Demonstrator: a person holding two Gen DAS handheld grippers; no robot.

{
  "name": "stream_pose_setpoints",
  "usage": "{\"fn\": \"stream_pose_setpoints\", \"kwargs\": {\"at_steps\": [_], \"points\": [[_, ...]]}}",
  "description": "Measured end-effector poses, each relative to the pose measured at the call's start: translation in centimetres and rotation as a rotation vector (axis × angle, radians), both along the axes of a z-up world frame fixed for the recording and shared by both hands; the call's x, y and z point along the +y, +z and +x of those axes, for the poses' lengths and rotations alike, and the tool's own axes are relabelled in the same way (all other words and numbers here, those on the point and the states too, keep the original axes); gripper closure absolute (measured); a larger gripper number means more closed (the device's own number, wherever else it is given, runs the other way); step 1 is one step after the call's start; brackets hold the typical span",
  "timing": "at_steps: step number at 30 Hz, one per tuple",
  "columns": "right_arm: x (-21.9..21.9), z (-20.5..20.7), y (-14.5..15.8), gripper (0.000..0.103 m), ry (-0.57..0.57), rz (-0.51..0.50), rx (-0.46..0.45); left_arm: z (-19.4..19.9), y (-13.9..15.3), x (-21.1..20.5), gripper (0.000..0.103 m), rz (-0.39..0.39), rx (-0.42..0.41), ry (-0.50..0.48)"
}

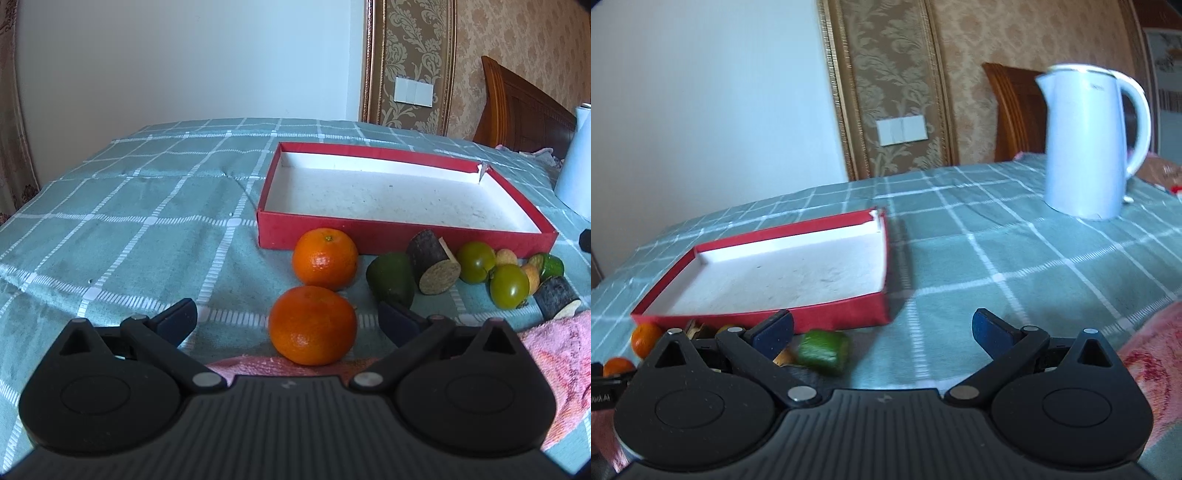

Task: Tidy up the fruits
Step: 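Move the right gripper toward the green cucumber chunk beside the box, then close the right gripper on the green cucumber chunk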

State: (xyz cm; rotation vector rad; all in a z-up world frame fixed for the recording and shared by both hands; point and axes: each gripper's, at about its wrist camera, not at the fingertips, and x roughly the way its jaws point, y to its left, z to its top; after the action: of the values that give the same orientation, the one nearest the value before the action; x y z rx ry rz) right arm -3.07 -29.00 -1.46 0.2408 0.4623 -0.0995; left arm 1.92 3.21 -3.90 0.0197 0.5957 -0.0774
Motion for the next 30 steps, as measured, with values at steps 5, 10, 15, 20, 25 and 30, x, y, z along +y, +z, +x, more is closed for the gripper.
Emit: {"fn": "stream_pose_setpoints", "kwargs": {"at_steps": [5, 10, 15, 20, 25, 30], "points": [[0.1, 0.1, 0.1, 0.0, 0.021, 0.005, 0.002, 0.0, -0.1, -0.3, 0.0, 0.004, 0.005, -0.024], [1.8, 0.3, 0.0, 0.001, 0.054, -0.029, 0.0, 0.1, -0.1, 0.0, 0.013, -0.013, 0.002, -0.037], [2.9, 0.7, -0.2, 0.019, 0.08, -0.06, 0.02, -0.3, -0.1, -0.3, 0.025, -0.009, -0.011, -0.06], [3.3, 1.3, -0.4, 0.037, 0.109, -0.033, 0.045, -0.6, -0.1, -0.1, 0.04, -0.031, -0.024, -0.066], [3.8, 2.4, -0.8, 0.043, 0.132, 0.004, 0.075, -0.4, 0.0, 0.0, 0.04, -0.033, -0.022, -0.067], [3.7, 3.4, -1.0, 0.056, 0.135, 0.044, 0.097, -0.5, -0.1, 0.2, 0.051, -0.055, -0.03, -0.084]]}}
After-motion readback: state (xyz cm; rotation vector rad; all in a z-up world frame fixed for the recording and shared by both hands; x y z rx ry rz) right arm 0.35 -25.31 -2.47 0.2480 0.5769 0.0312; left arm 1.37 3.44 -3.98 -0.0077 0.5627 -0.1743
